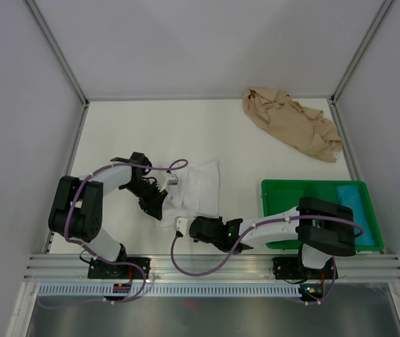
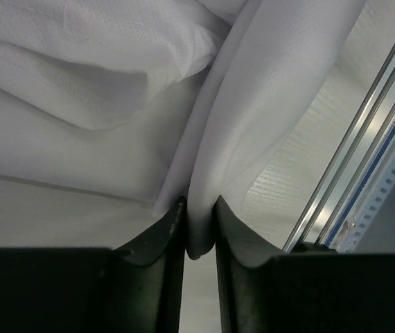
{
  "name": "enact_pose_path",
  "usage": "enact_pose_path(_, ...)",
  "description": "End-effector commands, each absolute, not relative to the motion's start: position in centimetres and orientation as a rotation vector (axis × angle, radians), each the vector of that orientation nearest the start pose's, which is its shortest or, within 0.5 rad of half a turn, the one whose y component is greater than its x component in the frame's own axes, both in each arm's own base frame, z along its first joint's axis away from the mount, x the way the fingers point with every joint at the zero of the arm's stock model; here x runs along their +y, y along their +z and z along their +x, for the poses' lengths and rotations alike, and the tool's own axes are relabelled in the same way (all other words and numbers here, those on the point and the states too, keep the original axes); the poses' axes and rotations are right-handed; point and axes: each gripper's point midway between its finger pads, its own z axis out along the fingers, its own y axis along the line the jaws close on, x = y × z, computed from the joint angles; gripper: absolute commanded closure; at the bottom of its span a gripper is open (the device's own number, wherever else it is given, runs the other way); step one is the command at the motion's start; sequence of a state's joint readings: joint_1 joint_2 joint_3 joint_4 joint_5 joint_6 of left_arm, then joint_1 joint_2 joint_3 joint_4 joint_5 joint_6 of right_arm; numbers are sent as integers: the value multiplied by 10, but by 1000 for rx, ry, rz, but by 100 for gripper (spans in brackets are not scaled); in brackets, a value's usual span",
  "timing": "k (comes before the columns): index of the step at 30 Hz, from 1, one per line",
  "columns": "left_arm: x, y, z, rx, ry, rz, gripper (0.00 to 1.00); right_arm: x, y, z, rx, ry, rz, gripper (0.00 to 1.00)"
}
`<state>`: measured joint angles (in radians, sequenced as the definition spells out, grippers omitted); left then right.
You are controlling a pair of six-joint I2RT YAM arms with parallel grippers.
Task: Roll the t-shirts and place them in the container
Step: Roll the tshirt
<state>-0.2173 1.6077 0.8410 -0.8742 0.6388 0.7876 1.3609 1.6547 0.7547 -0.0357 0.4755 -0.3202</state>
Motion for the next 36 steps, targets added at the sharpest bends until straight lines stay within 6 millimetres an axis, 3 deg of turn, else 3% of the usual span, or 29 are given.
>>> enact_pose_path(1, -116, 36, 197, 2458, -828, 1410, 71, 298, 11, 159, 1818, -120, -1654, 100)
enact_pose_path(2, -117, 41, 201, 2445, -809, 1402, 64, 301, 13, 158, 1830, -81, -1650, 100)
enact_pose_path(5, -122, 69, 219, 2372, -739, 1352, 55, 313, 28, 157, 1862, 57, -1612, 100)
enact_pose_path(9, -123, 101, 225, 2222, -649, 1372, 50, 324, 40, 149, 1914, 288, -1591, 100)
enact_pose_path(13, -124, 115, 213, 2159, -657, 1400, 50, 336, 60, 139, 1929, 578, -1516, 100)
enact_pose_path(15, -134, 117, 202, 2117, -759, 1414, 46, 338, 70, 136, 1934, 769, -1464, 100)
enact_pose_path(16, -141, 121, 187, 2088, -865, 1430, 43, 338, 73, 135, 1934, 817, -1446, 100)
enact_pose_path(19, -152, 128, 172, 1955, -972, 1498, 39, 330, 77, 137, 1963, 905, -1397, 100)
enact_pose_path(23, -152, 116, 175, 1856, -928, 1568, 35, 323, 72, 128, 2007, 1037, -1361, 100)
enact_pose_path(24, -153, 114, 176, 1841, -913, 1581, 34, 326, 73, 134, 1993, 1058, -1336, 100)
enact_pose_path(28, -152, 104, 181, 1797, -825, 1654, 15, 321, 60, 139, 2045, 1078, -1318, 100)
enact_pose_path(29, -153, 95, 175, 1797, -820, 1686, 14, 321, 59, 140, 2044, 1085, -1316, 100)
enact_pose_path(32, -150, 77, 190, 1799, -664, 1712, 15, 319, 55, 143, 2057, 1082, -1309, 100)
enact_pose_path(36, -148, 73, 213, 1771, -536, 1710, 14, 319, 54, 142, 2056, 1091, -1320, 100)
